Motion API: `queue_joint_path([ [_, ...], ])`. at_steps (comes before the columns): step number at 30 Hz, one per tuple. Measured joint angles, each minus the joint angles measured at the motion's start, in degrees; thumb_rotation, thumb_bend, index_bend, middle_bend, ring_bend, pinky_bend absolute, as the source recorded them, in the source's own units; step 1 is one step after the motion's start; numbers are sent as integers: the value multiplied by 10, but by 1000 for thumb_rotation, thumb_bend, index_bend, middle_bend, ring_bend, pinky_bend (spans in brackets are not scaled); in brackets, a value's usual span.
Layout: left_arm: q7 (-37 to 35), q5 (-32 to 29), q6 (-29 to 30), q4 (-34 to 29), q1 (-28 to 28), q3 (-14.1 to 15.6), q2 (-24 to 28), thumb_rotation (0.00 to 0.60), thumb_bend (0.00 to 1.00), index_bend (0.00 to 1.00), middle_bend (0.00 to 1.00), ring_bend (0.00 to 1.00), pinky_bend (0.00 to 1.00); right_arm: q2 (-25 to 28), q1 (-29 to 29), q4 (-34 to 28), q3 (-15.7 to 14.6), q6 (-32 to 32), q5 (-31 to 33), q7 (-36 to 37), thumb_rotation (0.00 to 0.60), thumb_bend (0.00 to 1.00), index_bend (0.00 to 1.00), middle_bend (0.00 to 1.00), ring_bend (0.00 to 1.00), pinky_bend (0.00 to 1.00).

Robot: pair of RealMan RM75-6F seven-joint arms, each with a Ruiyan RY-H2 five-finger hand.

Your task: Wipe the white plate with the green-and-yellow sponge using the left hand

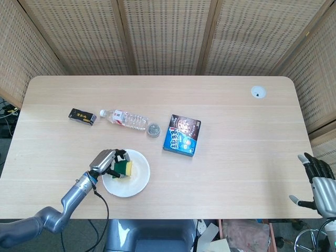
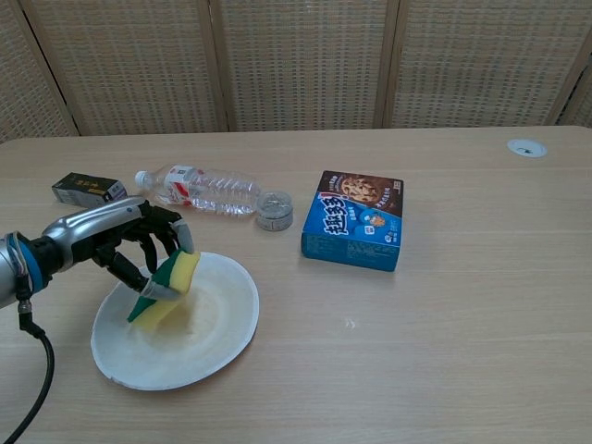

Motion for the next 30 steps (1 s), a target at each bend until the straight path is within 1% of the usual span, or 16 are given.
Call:
queue_joint_path([
  [4, 1, -6, 1, -22, 0, -7, 25, 600, 104, 554, 457, 389, 477, 1, -1, -1, 0, 2, -3, 1, 600, 0, 0, 0, 0, 0],
  [7, 9, -14, -8, -17, 0, -6, 25, 600, 104, 554, 457, 389, 477, 2, -1, -1, -1, 4, -5, 2, 600, 0, 0, 0, 0, 0],
  [19, 9, -12, -16, 56, 3, 8, -27, 600, 105, 559, 462, 389, 477, 4, -2, 0, 0, 4, -4, 9, 600, 0, 0, 0, 0, 0],
  [30, -7, -1, -9, 76, 6, 14, -40, 600, 104, 562, 462, 390, 477, 4, -2, 1, 0, 4, -4, 11, 600, 0, 0, 0, 0, 0],
])
